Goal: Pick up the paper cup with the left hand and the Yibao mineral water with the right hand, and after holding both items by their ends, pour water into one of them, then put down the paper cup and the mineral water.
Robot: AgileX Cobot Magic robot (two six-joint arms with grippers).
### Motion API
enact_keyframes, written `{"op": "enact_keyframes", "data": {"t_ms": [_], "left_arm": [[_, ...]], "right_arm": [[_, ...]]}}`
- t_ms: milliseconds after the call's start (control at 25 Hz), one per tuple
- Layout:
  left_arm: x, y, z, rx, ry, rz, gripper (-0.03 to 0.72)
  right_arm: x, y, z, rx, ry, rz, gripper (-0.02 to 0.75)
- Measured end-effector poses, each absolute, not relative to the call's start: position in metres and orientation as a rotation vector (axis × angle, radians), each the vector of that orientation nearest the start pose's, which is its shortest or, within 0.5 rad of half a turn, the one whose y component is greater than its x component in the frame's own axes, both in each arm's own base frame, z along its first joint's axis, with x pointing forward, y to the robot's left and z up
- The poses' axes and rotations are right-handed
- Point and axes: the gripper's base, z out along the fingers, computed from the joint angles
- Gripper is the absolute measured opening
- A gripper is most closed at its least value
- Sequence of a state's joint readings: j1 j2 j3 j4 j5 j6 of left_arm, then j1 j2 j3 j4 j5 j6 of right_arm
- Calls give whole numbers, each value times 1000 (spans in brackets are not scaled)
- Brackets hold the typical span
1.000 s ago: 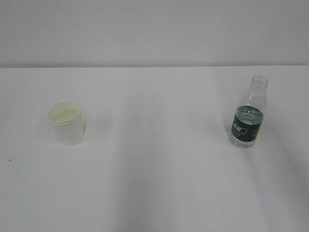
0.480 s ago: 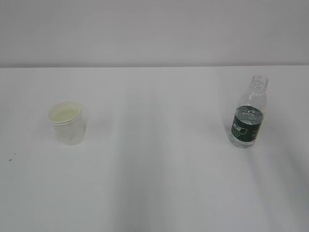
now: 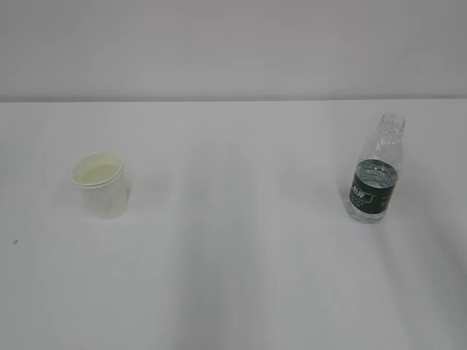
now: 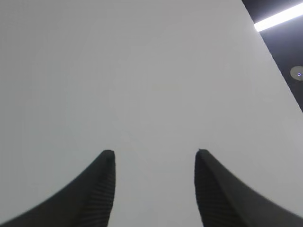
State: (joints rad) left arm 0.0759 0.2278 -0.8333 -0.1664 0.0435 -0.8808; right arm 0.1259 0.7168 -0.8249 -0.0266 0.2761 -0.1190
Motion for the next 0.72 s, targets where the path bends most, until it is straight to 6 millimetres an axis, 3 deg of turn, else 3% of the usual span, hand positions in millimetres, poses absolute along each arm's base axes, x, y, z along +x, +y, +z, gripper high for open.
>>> {"op": "enact_keyframes", "data": {"t_ms": [720], "left_arm": [[-28,-2,455,-439,799,-802,383]], "right_arm": [[137,17,401,-216,1648,-19,589]]}}
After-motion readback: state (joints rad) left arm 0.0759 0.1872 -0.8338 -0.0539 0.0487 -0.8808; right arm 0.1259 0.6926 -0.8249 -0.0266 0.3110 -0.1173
